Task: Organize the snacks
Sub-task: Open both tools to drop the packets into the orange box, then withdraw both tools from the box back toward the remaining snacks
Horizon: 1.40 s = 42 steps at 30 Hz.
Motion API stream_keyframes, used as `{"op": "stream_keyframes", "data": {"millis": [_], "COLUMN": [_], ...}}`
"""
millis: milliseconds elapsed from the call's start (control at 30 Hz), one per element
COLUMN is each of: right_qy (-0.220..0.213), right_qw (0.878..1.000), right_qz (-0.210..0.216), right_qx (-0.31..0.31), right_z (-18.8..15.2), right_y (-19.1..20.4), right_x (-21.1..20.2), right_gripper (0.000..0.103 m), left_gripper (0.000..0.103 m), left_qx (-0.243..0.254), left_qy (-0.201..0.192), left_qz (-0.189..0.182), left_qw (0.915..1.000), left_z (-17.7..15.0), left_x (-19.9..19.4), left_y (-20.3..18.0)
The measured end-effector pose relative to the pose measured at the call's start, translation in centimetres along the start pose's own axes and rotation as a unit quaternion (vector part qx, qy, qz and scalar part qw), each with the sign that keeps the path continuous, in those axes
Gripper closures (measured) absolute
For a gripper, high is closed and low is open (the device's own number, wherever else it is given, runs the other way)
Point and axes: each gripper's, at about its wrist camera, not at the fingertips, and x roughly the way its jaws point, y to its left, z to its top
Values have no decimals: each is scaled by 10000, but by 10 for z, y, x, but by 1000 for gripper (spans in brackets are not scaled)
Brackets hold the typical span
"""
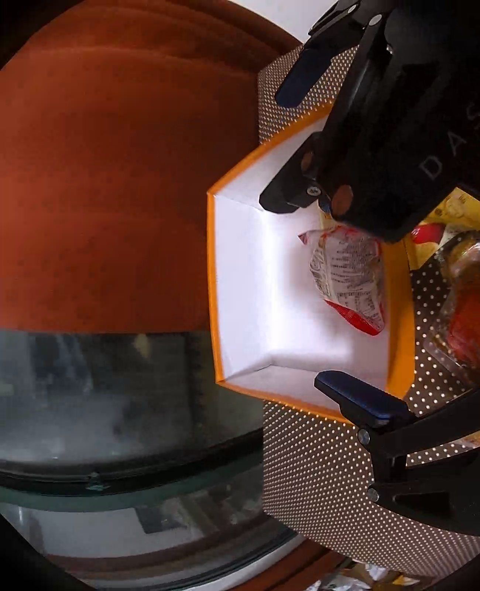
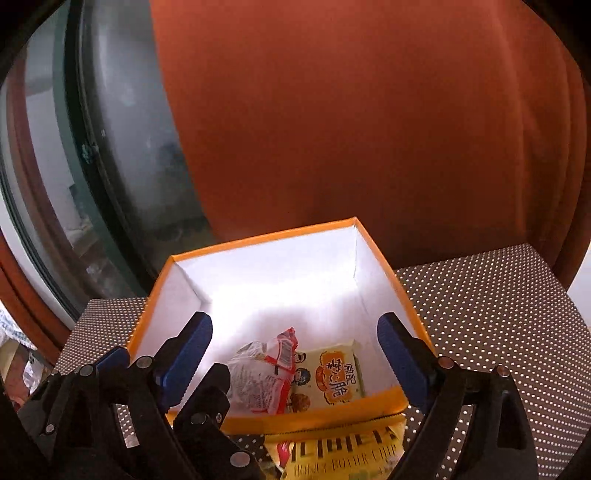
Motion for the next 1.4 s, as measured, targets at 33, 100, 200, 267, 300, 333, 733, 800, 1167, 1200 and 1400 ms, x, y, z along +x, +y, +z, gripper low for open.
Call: {"op": "stream_keyframes", "data": {"millis": [33,100,200,267,300,333,733,800,1167,1200,1400], "right_qy": [-45,-120,-169,-279,-335,-377,-498,-528,-664,-666,-643], "right_qw": [10000,9999,9997,9993,9990,9987,9973,9973,9959,9958,9953], "right_qz": [32,55,77,76,65,67,-118,-150,-180,-163,-202], "right_qx": [-17,-58,-156,-250,-290,-325,-533,-496,-592,-599,-688], "right_z": [1,2,2,2,2,1,-30,-38,-78,-84,-112], "right_y": [1,2,5,8,8,9,10,7,-3,-5,-8], "right_x": [-8,-21,-46,-64,-71,-79,-141,-148,-180,-182,-189], "right_gripper": [10,9,9,9,9,9,5,3,3,3,3], "left_gripper": [15,15,15,15,15,15,15,15,15,15,15], "left_qx": [-1,-27,-68,-83,-85,-87,-61,-48,139,184,296], "left_qy": [-60,-164,-323,-395,-457,-512,-708,-724,-779,-816,-812], "left_qz": [-1,-22,-133,-195,-220,-225,-250,-234,-330,-310,-264], "left_qw": [10000,9999,9994,9990,9987,9984,9972,9971,9963,9960,9959], "left_z": [-1,-3,-7,-10,-13,-17,-60,-68,-118,-122,-151], "left_x": [-8,-24,-51,-70,-79,-86,-136,-143,-163,-165,-164], "left_y": [0,-1,-2,1,1,3,-9,-11,-17,-19,-22]}}
